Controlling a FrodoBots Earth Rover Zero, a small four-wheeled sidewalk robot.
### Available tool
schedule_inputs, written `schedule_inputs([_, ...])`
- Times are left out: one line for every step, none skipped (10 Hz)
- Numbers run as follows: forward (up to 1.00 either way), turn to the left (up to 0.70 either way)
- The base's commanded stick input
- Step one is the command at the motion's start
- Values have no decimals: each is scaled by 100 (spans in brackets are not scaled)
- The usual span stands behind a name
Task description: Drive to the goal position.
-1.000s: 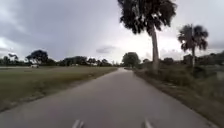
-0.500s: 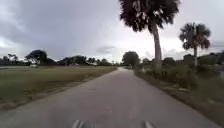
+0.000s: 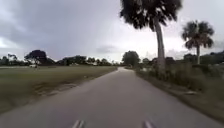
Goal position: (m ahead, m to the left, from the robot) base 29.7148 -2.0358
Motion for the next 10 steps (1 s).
schedule_inputs([100, 0])
schedule_inputs([100, 0])
schedule_inputs([100, 0])
schedule_inputs([100, 0])
schedule_inputs([100, 0])
schedule_inputs([100, 0])
schedule_inputs([100, 0])
schedule_inputs([100, 0])
schedule_inputs([100, 0])
schedule_inputs([100, 0])
